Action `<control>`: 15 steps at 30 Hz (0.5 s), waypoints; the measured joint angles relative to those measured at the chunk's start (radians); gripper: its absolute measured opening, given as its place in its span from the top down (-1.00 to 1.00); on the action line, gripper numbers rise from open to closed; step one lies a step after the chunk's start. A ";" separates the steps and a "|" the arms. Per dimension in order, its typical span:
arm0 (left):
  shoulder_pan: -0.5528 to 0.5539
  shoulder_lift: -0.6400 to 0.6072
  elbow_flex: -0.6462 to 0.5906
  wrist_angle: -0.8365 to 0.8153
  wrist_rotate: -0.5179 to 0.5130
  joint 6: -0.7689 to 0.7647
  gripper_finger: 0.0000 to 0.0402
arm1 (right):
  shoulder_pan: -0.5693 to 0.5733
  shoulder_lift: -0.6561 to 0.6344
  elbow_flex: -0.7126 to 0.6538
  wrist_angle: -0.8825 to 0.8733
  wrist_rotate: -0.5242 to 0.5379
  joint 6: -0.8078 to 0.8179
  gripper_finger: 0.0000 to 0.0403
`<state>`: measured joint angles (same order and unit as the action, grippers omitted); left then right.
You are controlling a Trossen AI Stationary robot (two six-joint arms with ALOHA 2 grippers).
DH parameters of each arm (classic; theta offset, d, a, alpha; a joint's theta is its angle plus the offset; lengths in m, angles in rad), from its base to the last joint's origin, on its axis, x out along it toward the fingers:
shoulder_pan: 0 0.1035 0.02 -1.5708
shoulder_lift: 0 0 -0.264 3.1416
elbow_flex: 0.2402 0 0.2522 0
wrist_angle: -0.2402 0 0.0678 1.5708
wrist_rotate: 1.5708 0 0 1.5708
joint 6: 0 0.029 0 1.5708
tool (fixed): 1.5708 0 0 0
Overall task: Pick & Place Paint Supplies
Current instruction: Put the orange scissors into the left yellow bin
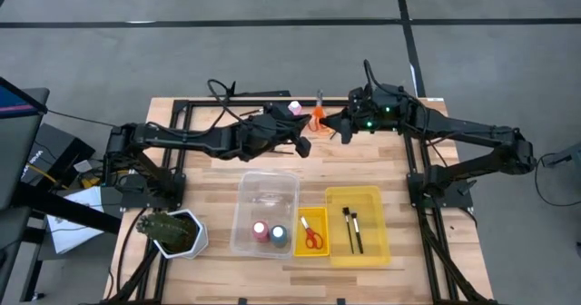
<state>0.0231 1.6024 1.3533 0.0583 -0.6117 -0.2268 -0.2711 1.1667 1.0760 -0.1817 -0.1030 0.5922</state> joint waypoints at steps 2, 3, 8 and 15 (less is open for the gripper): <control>0.002 0.000 0.000 0.002 0.013 0.000 0.99 | 0.000 -0.001 0.000 -0.005 0.011 0.023 0.91; 0.001 0.000 0.000 -0.001 0.008 0.000 0.98 | 0.000 -0.001 0.000 -0.007 0.008 0.028 0.92; 0.000 -0.012 0.001 -0.058 -0.007 0.005 0.85 | 0.000 0.003 0.000 -0.013 0.013 0.046 0.92; 0.004 -0.106 0.000 -0.220 -0.097 0.057 0.57 | -0.042 0.000 0.000 -0.117 0.022 0.068 0.92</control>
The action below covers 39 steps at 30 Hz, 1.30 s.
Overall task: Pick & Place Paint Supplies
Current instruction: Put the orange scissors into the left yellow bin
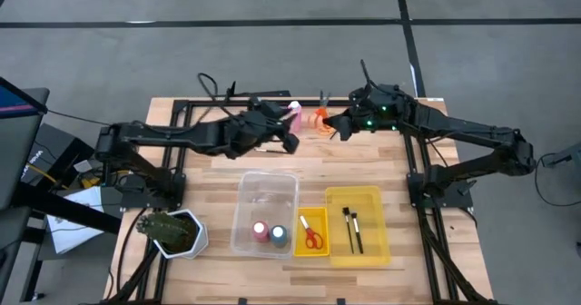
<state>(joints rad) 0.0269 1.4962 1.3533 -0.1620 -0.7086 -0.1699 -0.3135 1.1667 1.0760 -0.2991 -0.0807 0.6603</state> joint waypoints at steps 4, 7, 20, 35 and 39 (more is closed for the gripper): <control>0.000 -0.086 0.000 -0.110 -0.028 0.010 0.48 | -0.006 0.000 0.000 -0.150 -0.011 -0.003 0.92; -0.001 -0.148 0.000 -0.201 -0.077 -0.002 0.46 | 0.016 0.000 0.000 -0.230 -0.048 -0.010 0.92; -0.030 -0.402 -0.057 -0.443 -0.122 -0.046 0.48 | 0.192 -0.229 -0.352 -0.062 -0.055 0.268 0.92; -0.085 -0.547 -0.400 -0.078 -0.006 -0.079 0.48 | 0.474 -0.345 -0.622 0.486 0.147 0.626 0.92; -0.085 -0.548 -0.459 0.002 0.029 -0.082 0.48 | 0.538 -0.232 -0.622 0.550 0.160 0.682 0.92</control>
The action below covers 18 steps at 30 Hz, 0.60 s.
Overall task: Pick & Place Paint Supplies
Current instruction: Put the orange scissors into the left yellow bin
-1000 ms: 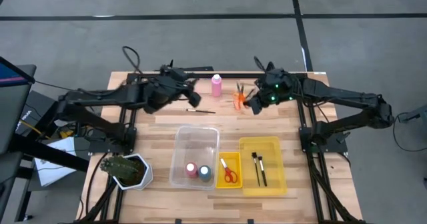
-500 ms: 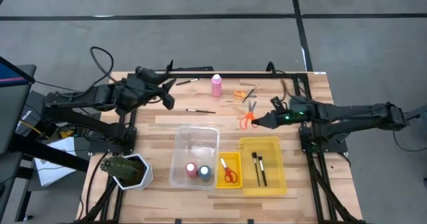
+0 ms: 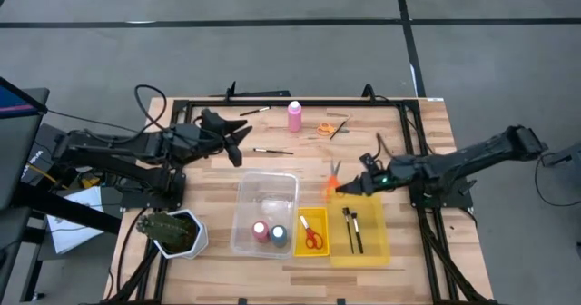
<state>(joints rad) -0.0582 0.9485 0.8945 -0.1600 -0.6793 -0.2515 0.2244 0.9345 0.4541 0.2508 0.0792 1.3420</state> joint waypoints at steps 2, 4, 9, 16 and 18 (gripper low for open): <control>-0.001 0.000 -0.018 0.012 0.006 -0.001 0.48 | 0.037 0.066 0.000 0.051 0.002 0.030 0.92; -0.006 0.000 -0.028 0.011 0.005 -0.001 0.48 | 0.077 0.127 -0.001 0.117 0.006 0.062 0.92; -0.009 0.000 -0.029 0.011 0.005 -0.001 0.48 | 0.177 0.268 0.002 0.233 0.029 0.153 0.92; -0.008 0.000 -0.029 0.011 0.005 0.008 0.48 | 0.270 0.428 0.098 0.261 0.053 0.219 0.92; -0.008 0.000 -0.029 0.011 0.005 0.008 0.48 | 0.276 0.475 0.134 0.260 0.058 0.223 0.92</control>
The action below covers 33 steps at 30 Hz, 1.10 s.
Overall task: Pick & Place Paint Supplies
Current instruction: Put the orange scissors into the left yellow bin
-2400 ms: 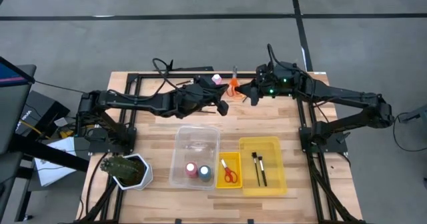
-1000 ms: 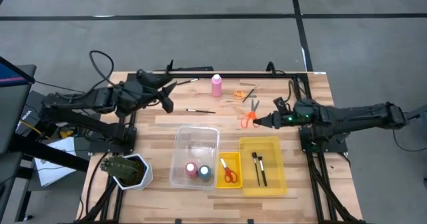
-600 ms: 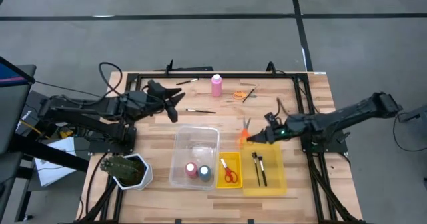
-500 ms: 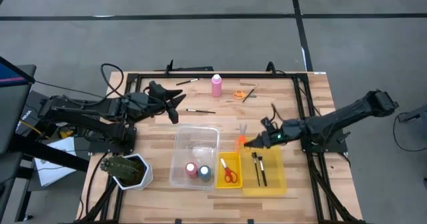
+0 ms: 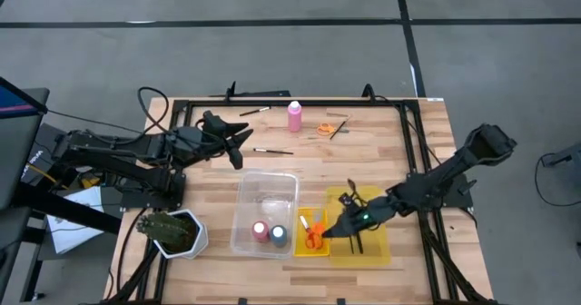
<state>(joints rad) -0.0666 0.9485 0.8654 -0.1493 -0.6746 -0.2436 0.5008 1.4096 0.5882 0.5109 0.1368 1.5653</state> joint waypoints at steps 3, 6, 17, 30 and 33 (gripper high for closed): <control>0.000 0.000 0.000 0.000 0.000 0.000 0.48 | 0.002 0.076 0.052 -0.005 0.009 0.029 0.92; -0.008 0.000 0.000 0.000 -0.002 0.001 0.48 | 0.001 0.127 0.074 -0.006 0.004 0.071 0.92; -0.072 0.000 0.000 -0.009 -0.002 0.002 0.48 | -0.005 0.130 0.076 -0.126 0.011 0.137 0.92; -0.086 0.000 0.000 -0.008 -0.002 0.000 0.48 | -0.007 0.166 0.075 -0.161 -0.006 0.111 0.92; -0.086 0.000 0.000 -0.008 -0.002 0.000 0.48 | -0.017 0.184 0.076 -0.157 -0.012 0.106 0.92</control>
<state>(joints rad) -0.1528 0.9485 0.8658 -0.1570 -0.6762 -0.2436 0.4836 1.5939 0.6644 0.3537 0.1249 1.6711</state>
